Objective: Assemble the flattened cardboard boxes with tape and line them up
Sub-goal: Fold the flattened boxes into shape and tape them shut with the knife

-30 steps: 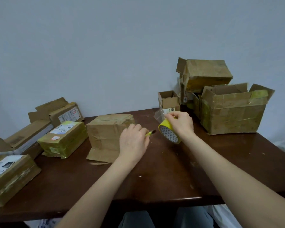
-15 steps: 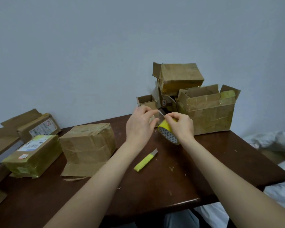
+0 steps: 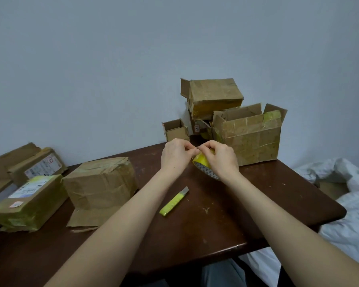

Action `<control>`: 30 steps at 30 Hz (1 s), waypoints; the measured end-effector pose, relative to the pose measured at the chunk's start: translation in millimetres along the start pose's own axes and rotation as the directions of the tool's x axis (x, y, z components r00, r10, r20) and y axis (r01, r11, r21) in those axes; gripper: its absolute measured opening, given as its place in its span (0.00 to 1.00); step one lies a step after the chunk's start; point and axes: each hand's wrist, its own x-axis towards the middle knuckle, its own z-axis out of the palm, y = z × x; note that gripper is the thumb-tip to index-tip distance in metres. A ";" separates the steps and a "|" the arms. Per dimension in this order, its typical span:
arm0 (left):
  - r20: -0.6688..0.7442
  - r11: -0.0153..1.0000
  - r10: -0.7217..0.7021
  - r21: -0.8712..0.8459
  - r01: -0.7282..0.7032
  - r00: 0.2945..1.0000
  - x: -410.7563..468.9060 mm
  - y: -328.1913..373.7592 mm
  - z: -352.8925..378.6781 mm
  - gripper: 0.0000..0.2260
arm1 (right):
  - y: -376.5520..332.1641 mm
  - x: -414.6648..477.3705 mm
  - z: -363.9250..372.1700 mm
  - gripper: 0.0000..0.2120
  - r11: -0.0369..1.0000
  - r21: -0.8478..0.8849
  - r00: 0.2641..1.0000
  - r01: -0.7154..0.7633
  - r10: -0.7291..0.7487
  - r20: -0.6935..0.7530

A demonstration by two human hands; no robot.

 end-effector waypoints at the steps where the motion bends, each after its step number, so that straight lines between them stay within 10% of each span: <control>1: -0.014 1.000 -0.011 0.014 0.011 1.000 -0.6 1.0 0.1 0.07 | -1.9 1.0 0.4 0.12 1.000 0.004 1.000 -0.007 0.007 0.012; 12: -0.059 0.994 -0.068 -0.086 0.063 0.996 1.5 -10.7 -10.0 0.07 | -15.2 -2.6 2.9 0.35 0.967 0.250 0.978 -0.050 -0.004 0.209; 30: 0.045 0.978 -0.201 0.071 0.197 0.979 -16.2 -59.3 -42.1 0.14 | -20.0 -1.6 8.9 0.23 0.985 0.118 0.959 0.127 -0.152 0.240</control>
